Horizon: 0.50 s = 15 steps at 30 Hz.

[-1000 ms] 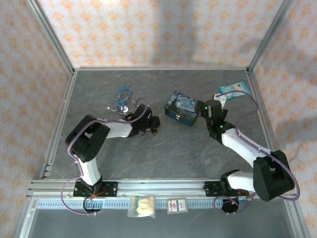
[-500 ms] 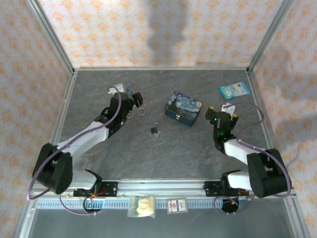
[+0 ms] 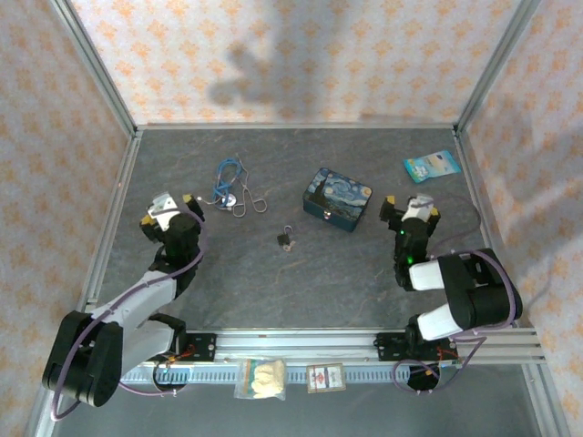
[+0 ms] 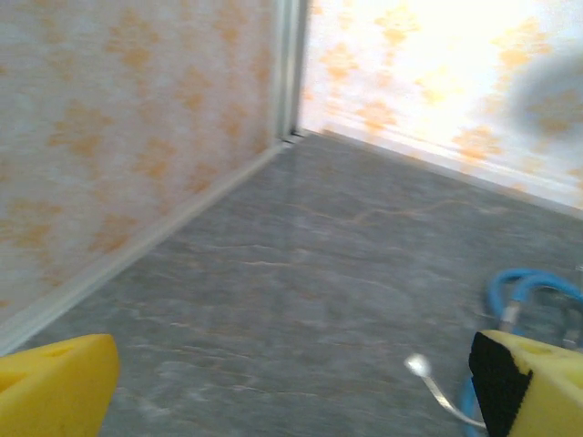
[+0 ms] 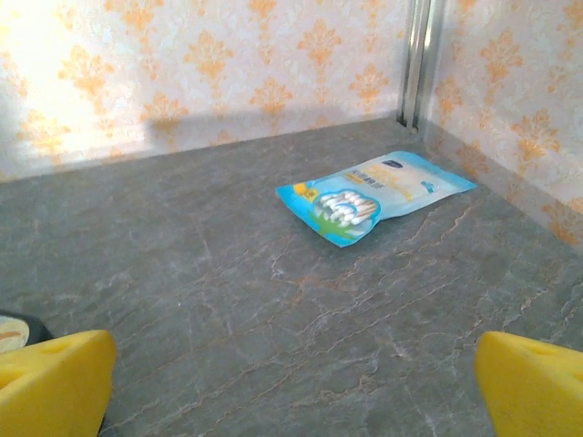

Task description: Unlock a padlock with a key

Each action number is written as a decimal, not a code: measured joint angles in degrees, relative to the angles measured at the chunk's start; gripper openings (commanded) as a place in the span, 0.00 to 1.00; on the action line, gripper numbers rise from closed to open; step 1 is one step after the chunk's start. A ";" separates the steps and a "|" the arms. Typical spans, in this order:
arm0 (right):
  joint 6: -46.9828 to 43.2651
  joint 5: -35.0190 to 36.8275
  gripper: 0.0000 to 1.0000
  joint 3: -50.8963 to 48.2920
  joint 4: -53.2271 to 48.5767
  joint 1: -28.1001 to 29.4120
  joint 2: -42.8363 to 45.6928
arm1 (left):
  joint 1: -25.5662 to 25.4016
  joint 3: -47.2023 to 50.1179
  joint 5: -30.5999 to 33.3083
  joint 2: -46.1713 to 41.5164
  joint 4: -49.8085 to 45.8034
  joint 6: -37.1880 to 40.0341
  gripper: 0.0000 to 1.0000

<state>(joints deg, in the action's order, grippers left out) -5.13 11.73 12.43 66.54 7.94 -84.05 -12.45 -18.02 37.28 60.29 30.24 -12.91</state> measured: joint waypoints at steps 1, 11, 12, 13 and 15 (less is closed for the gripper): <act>0.37 -1.05 1.00 -1.05 2.86 -1.16 -0.92 | 0.52 0.74 0.96 0.70 1.81 0.52 0.99; 2.51 -7.17 1.00 -0.52 3.67 -5.05 -3.54 | 2.32 6.36 0.31 13.03 25.90 6.67 0.99; 2.56 -7.39 1.00 -0.52 3.67 -5.05 -3.52 | 2.60 7.58 -0.52 14.58 29.33 7.56 0.99; 2.56 -7.54 1.00 -0.52 3.67 -5.05 -3.54 | 2.99 8.48 -1.09 15.78 31.93 8.20 0.99; 2.71 -7.74 1.00 -0.52 3.67 -5.07 -3.54 | 4.13 10.51 -3.15 19.17 39.01 9.01 0.99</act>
<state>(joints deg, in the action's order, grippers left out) -2.42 3.99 11.90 70.22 2.87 -87.59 -8.32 -7.51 34.13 79.46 69.25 -3.90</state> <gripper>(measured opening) 0.998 0.992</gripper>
